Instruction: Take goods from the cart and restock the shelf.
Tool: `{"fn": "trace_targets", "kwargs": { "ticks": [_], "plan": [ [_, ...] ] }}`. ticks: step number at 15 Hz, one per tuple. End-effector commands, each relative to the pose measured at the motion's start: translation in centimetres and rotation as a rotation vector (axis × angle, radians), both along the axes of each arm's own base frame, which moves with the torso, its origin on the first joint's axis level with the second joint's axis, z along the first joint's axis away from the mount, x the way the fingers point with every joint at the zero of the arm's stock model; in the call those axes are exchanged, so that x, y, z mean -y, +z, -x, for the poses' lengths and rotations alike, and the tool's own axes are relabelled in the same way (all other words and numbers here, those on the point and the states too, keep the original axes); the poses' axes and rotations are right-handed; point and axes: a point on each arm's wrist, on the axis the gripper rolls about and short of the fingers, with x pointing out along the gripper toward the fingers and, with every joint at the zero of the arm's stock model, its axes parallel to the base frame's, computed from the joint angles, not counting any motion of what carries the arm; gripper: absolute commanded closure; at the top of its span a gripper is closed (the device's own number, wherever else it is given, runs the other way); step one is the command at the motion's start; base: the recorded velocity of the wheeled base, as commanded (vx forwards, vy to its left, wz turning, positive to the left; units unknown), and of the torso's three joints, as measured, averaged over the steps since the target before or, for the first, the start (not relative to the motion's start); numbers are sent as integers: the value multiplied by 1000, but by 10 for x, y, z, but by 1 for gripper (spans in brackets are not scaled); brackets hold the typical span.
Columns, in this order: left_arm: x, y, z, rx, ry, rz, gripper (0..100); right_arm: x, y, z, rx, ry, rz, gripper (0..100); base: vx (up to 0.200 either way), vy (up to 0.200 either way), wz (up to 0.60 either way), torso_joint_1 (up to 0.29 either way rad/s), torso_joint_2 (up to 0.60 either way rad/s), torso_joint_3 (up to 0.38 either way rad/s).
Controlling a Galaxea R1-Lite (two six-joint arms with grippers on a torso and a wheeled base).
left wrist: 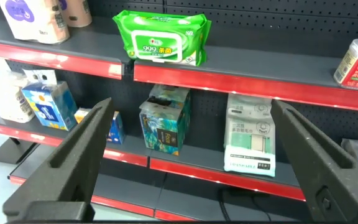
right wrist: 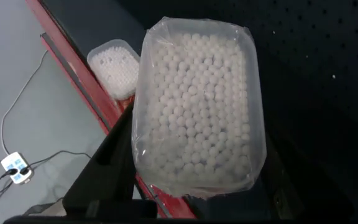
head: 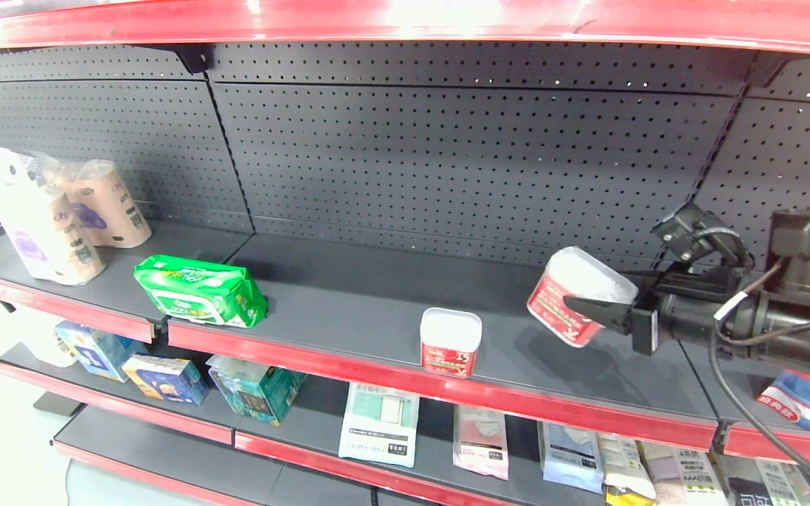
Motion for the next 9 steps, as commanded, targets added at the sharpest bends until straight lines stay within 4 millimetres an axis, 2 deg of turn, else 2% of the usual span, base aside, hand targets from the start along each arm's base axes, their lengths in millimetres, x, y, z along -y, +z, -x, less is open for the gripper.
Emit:
{"fn": "trace_targets", "kwargs": {
  "ticks": [1, 6, 9],
  "plan": [
    [0, 0, 0, 1, 0, 1, 0, -11, -27, -43, -25, 29, 2, 100, 0, 0, 0, 0, 0, 0],
    [0, 0, 0, 1, 0, -1, 0, -18, -35, -66, 4, 120, 13, 100, 0, 0, 0, 0, 0, 0],
    [0, 0, 0, 1, 0, 1, 0, -18, -33, -91, 54, 127, 22, 100, 0, 0, 0, 0, 0, 0]
  ]
}}
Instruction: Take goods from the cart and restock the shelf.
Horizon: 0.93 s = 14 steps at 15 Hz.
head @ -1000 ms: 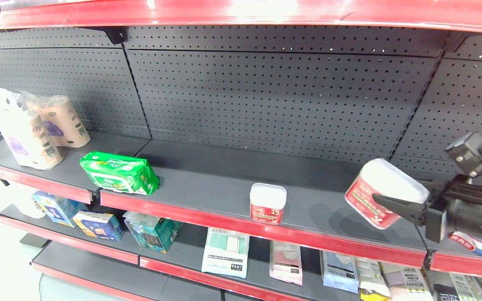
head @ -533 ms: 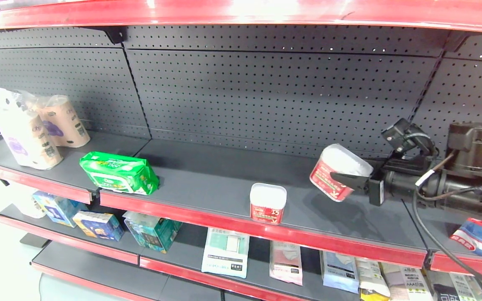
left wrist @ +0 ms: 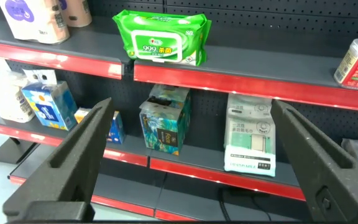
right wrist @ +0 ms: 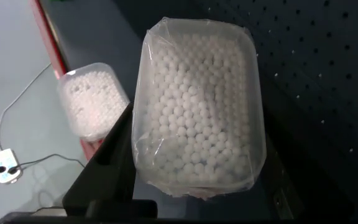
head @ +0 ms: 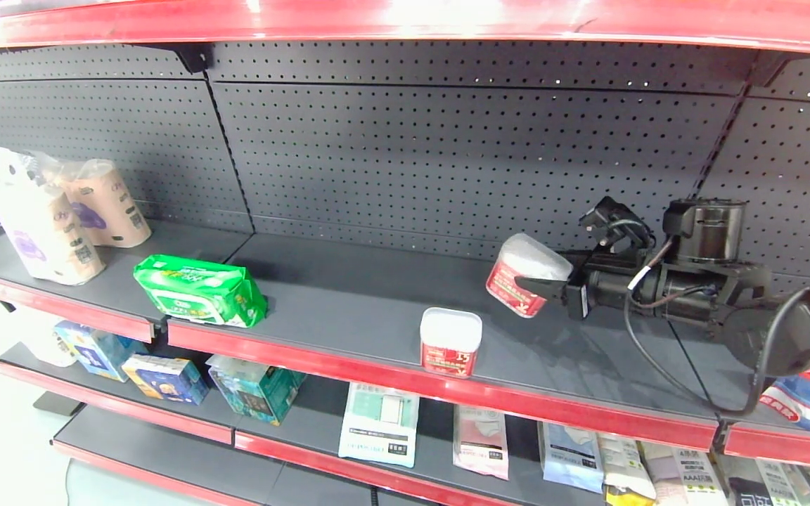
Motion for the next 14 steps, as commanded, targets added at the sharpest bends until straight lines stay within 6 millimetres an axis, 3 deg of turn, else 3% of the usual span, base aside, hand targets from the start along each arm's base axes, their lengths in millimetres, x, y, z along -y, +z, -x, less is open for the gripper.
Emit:
{"fn": "trace_targets", "kwargs": {
  "ticks": [1, 7, 14],
  "plan": [
    [0, 0, 0, 1, 0, 0, 0, 0, -11, -19, -8, 5, 6, 100, 0, 0, 0, 0, 0, 0],
    [0, 0, 0, 1, 0, 0, 0, -8, -33, -35, -40, 73, 12, 100, 0, 0, 0, 0, 0, 0],
    [0, 0, 0, 1, 0, 1, 0, 4, -33, -42, -43, 63, -7, 100, 0, 0, 0, 0, 0, 0]
  ]
}}
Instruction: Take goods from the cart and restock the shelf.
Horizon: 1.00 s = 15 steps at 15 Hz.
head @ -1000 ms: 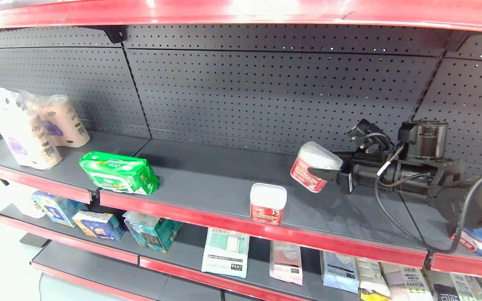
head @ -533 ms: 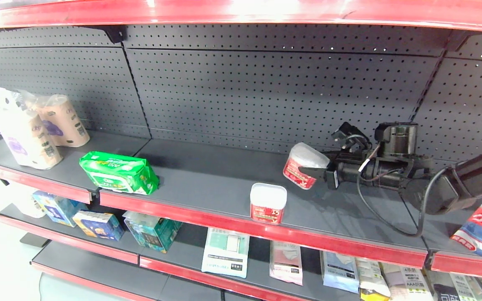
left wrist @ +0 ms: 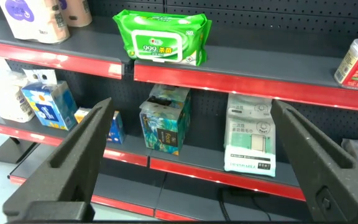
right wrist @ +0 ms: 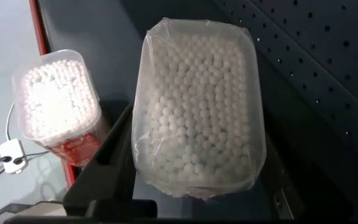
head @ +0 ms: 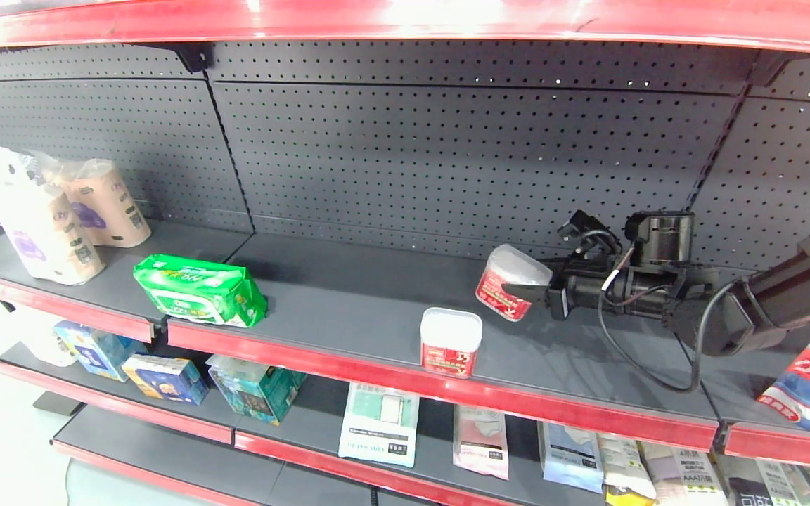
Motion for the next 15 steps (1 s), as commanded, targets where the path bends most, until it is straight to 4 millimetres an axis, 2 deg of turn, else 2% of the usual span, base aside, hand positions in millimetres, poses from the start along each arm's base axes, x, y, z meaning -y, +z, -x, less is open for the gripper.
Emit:
{"fn": "trace_targets", "kwargs": {
  "ticks": [1, 9, 12, 15],
  "plan": [
    [0, 0, 0, 1, 0, 1, 0, 0, 0, -4, 3, -5, -3, 100, 0, 0, 0, 0, 0, 0],
    [0, 0, 0, 1, 0, -1, 0, -1, -8, -16, -60, -104, -37, 100, 0, 0, 0, 0, 0, 0],
    [0, 0, 0, 1, 0, -1, 0, -10, -12, -37, -38, -65, -51, 100, 0, 0, 0, 0, 0, 0],
    [0, 0, 0, 1, 0, -1, 0, -12, -14, -40, -22, 32, -61, 100, 0, 0, 0, 0, 0, 0]
  ]
}}
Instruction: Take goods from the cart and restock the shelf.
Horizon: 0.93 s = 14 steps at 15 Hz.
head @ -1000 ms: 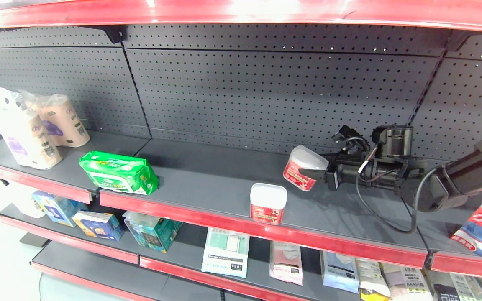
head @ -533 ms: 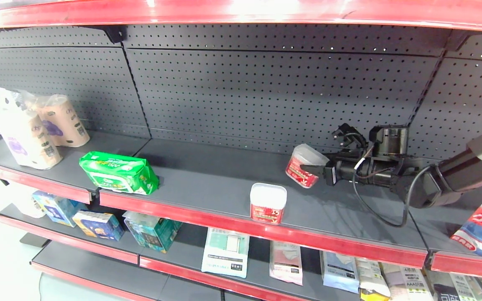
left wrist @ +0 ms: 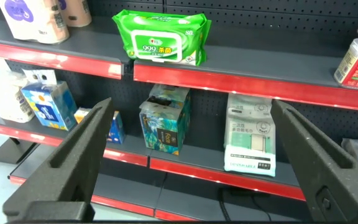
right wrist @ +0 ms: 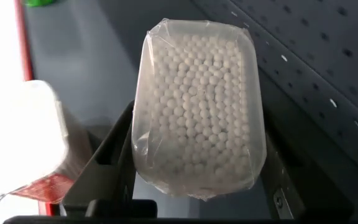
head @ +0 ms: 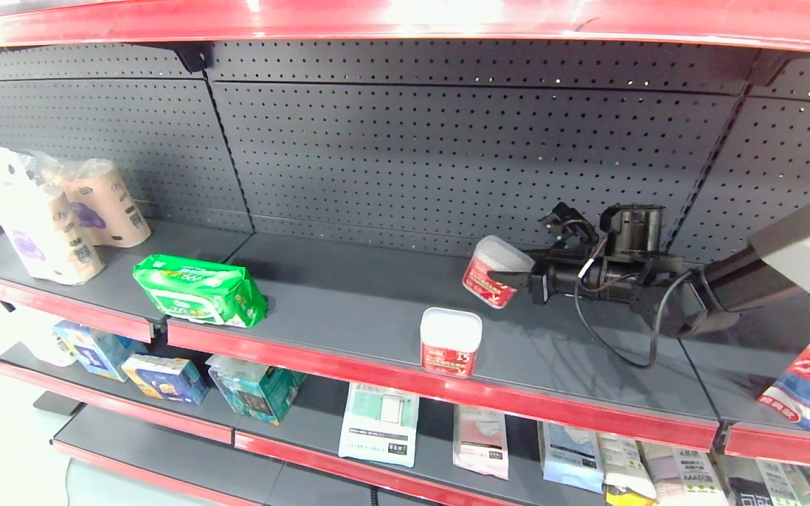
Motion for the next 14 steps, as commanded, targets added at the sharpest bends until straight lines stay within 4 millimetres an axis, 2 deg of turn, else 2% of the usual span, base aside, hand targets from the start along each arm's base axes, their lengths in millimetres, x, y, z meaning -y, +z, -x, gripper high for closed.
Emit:
{"fn": "trace_targets", "kwargs": {
  "ticks": [1, 4, 7, 14],
  "plan": [
    [0, 0, 0, 1, 0, 0, 0, -2, -8, -4, -7, 23, 3, 100, 0, 0, 0, 0, 0, 0],
    [0, 0, 0, 1, 0, 1, 0, -5, -20, -7, -5, 51, 26, 100, 0, 0, 0, 0, 0, 0],
    [0, 0, 0, 1, 0, 0, 0, -2, -22, -7, 32, 106, 44, 100, 0, 0, 0, 0, 0, 0],
    [0, 0, 0, 1, 0, 1, 0, 10, -25, -7, 91, 109, 104, 100, 0, 0, 0, 0, 0, 0]
  ]
}}
